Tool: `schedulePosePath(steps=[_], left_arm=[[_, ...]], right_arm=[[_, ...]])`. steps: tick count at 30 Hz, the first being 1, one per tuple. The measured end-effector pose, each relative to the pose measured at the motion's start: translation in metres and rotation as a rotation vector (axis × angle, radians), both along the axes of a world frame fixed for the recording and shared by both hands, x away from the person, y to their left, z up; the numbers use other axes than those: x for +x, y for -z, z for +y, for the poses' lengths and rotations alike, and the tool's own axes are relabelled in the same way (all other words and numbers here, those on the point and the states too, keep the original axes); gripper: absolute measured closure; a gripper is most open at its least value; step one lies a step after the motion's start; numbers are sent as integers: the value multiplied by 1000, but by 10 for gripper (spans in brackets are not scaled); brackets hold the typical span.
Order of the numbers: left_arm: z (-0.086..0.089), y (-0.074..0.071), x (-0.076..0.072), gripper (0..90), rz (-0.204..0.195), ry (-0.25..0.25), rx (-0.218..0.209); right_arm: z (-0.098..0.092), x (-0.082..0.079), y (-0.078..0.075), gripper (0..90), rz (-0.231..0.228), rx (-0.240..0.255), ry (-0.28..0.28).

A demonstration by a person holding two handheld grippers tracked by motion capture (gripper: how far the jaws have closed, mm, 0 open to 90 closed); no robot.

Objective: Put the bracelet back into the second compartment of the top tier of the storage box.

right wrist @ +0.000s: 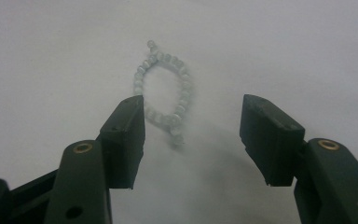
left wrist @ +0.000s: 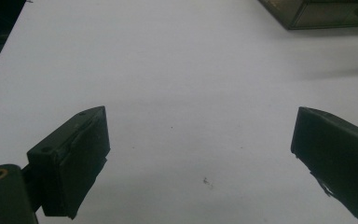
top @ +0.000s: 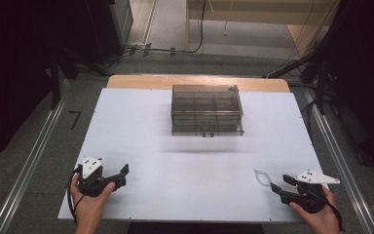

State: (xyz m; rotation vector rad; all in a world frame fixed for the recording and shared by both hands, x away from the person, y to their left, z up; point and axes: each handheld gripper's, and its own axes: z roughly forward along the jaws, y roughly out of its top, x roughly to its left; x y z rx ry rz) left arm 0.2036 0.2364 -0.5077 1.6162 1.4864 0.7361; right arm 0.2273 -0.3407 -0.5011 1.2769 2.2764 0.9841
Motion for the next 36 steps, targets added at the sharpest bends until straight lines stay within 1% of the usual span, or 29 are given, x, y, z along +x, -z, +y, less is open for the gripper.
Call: schedulePosePath(steps=[4,7,10,18,21,24,28,33,36], left_arm=[[0,0,0,48,1,1,-1],[0,0,0,48,2,2,-1],[0,0,0,48,2,3,-3],[0,0,0,48,4,3,-4],[0,1,1,48,5,2,-3],[0,1,1,48,6,3,-3],[0,1,1,49,5,3,-4],[0,1,1,48,6,3,-4],[0,1,1,49,6,4,-3]], right_arm=[[2,1,1,416,5,-4,-6],[3,2,1,455,9,-10,-13],[3,2,1,501,8,-13,-16],[5,3,3,637,30,-18,-42],[5,4,3,701,39,-17,-51],[6,5,4,720,49,-22,-55],[6,5,5,742,49,-29,-56],[7,6,5,789,54,-33,-54],[7,7,6,800,58,-30,-60]])
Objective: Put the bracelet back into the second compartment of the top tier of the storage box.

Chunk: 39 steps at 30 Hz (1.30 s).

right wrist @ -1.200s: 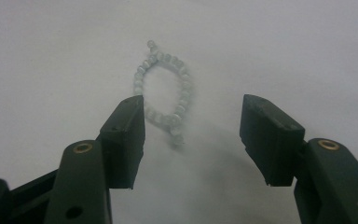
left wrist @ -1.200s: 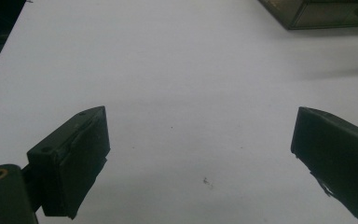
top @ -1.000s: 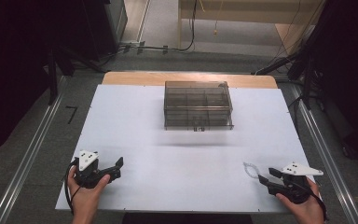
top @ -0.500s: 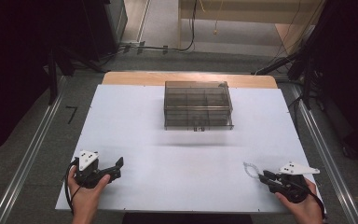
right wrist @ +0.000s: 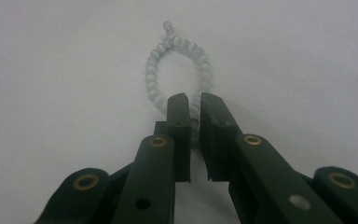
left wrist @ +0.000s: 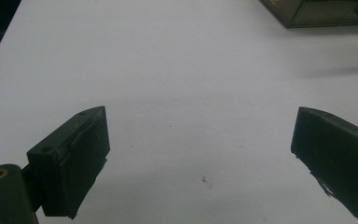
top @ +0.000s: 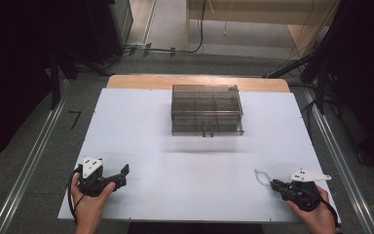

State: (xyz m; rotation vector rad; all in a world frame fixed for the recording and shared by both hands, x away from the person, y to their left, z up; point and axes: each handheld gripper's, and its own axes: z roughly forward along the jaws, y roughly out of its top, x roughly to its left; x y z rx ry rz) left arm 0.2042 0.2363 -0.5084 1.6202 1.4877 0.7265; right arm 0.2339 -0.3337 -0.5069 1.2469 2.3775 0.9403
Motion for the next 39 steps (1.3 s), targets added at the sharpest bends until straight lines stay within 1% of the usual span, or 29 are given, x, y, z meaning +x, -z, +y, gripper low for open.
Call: schedulePosePath(steps=[5,10,15,17,19,20,21,22,29,30,39], left_arm=[[0,0,0,48,0,0,0],[0,0,0,48,0,0,0],[0,0,0,48,-1,1,-2],[0,0,0,48,-1,2,-2],[0,0,0,48,1,3,-3],[0,0,0,48,1,2,-3],[0,0,0,48,0,2,-3],[0,0,0,48,1,3,-4],[0,0,0,48,1,6,-1],[0,0,0,48,3,5,-2],[-1,1,0,48,5,9,2]], right_arm=[[1,1,0,827,3,-7,3],[1,0,-1,831,-1,-7,-2],[1,-3,-7,832,-32,8,-2],[1,-4,-10,833,-40,18,-3],[1,-5,-11,833,-47,17,-5],[1,-6,-14,834,-58,25,0],[1,-6,-14,834,-58,25,0],[-1,-6,-18,836,-74,41,4],[-2,-5,-23,836,-88,61,4],[-2,-5,-25,837,-96,74,7],[2,-2,-36,837,-119,114,-2]])
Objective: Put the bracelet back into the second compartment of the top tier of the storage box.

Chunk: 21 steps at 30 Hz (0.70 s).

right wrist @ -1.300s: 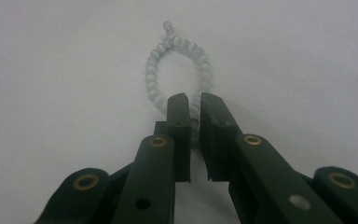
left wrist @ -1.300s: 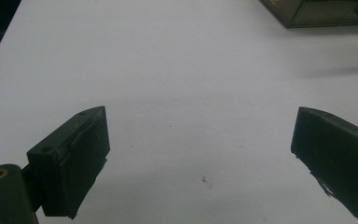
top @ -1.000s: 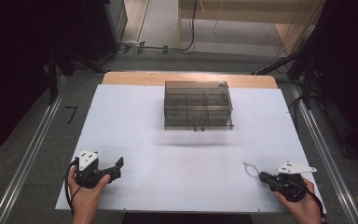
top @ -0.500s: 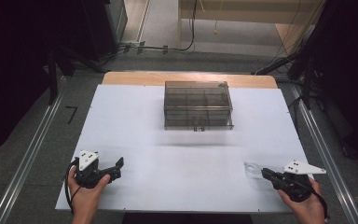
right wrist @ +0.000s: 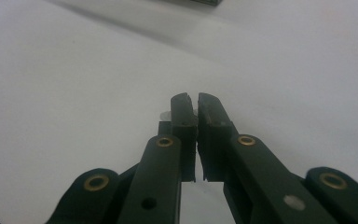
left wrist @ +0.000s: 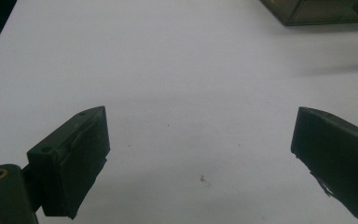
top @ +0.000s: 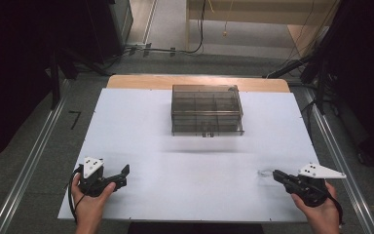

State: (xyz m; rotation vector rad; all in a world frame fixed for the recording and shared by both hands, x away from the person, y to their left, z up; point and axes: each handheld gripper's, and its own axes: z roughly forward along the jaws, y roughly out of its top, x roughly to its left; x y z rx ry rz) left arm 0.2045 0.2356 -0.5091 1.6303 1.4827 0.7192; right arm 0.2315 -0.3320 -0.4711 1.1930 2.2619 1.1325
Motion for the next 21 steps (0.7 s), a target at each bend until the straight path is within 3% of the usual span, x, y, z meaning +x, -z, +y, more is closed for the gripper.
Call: schedulePosePath(steps=[21], left_arm=[[0,0,0,49,-1,-1,0]], right_arm=[[36,18,-23,838,-63,17,-83]])
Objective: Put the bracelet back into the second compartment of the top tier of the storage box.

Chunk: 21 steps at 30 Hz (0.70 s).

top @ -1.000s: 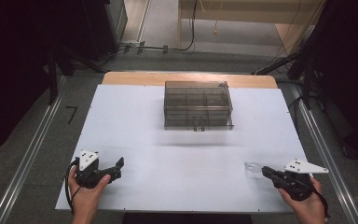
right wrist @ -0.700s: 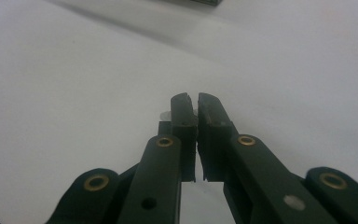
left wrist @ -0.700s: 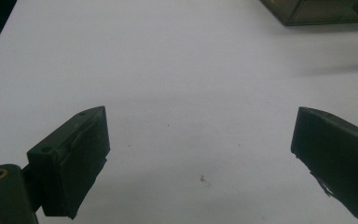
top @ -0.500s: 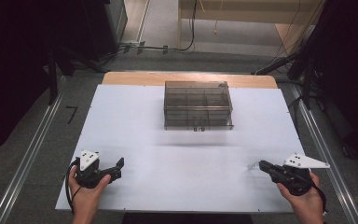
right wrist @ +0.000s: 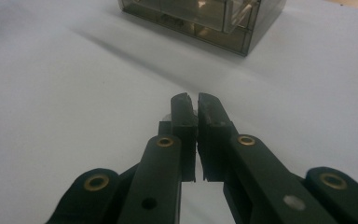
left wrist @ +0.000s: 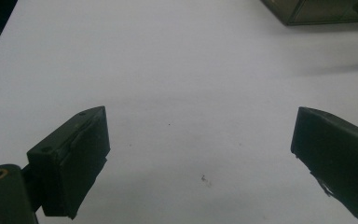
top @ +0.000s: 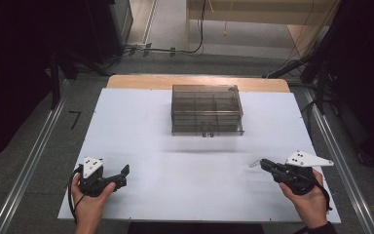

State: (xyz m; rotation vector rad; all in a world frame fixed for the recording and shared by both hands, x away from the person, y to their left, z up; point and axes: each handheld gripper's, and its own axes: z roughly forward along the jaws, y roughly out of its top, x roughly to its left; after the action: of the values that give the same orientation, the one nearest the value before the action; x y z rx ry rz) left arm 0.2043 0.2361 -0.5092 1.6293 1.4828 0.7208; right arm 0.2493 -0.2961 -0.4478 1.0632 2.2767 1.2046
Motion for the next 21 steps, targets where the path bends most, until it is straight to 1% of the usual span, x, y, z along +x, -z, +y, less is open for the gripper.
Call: schedulePosePath(steps=[12,21], left_arm=[[0,0,0,48,2,3,0],[0,0,1,48,4,3,5]], right_arm=[[22,8,-12,838,-27,9,-52],[35,16,-20,839,-44,16,-71]])
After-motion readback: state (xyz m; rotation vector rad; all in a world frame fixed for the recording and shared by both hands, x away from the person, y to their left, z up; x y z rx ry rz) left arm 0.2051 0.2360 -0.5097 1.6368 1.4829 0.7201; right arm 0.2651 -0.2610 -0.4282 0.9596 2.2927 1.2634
